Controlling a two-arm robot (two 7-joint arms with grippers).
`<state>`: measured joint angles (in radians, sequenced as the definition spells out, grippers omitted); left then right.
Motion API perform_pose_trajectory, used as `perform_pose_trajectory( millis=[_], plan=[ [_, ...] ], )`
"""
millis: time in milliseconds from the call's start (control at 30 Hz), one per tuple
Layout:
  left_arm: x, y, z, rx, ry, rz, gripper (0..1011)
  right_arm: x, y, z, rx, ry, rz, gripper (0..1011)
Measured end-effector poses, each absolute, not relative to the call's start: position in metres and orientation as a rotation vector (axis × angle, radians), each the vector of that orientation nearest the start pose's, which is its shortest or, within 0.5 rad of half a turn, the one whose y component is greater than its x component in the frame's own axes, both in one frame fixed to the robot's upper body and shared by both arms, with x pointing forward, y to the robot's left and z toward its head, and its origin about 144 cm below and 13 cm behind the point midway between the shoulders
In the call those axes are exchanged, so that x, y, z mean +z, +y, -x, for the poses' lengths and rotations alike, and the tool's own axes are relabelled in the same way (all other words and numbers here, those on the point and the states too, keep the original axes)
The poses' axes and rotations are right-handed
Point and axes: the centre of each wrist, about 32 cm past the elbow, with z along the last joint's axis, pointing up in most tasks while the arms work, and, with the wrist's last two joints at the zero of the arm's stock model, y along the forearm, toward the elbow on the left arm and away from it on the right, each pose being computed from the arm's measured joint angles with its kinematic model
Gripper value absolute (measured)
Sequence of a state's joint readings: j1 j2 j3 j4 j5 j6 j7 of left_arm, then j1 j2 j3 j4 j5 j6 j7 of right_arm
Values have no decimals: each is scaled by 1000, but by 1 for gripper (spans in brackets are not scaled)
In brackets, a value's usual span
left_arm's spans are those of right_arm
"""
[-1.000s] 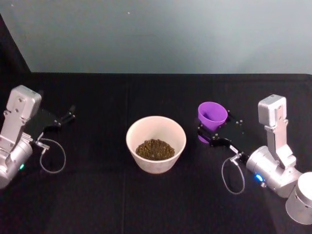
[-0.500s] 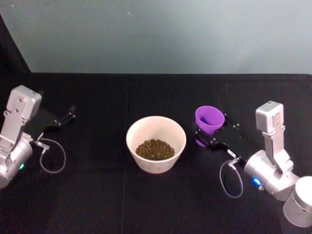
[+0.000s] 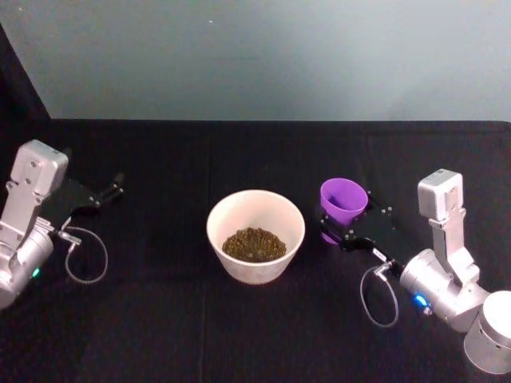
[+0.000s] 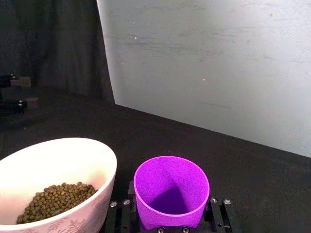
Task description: Pick up the cup and pour the mung beans from the cup into the bowl.
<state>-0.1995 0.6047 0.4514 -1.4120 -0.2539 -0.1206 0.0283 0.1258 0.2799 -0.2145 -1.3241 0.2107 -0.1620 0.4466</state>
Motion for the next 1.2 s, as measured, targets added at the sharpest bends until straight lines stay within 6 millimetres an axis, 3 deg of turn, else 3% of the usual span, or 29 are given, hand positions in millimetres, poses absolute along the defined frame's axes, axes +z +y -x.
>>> perform_pose_trajectory(
  millis=[300, 667, 900, 1200],
  plan=[
    [1140, 310, -489, 1248, -285, -304, 1000, 1103, -265, -486, -976, -46, 87, 741],
    [1140, 310, -489, 1248, -285, -304, 1000, 1110, -265, -483, -977, -50, 70, 1003],
    [1140, 310, -489, 1248, -285, -304, 1000, 1128, -264, -481, -978, -87, 45, 1003],
    [1140, 310, -489, 1248, -285, -304, 1000, 1168, -263, -469, -1059, -106, 28, 1003]
  ],
)
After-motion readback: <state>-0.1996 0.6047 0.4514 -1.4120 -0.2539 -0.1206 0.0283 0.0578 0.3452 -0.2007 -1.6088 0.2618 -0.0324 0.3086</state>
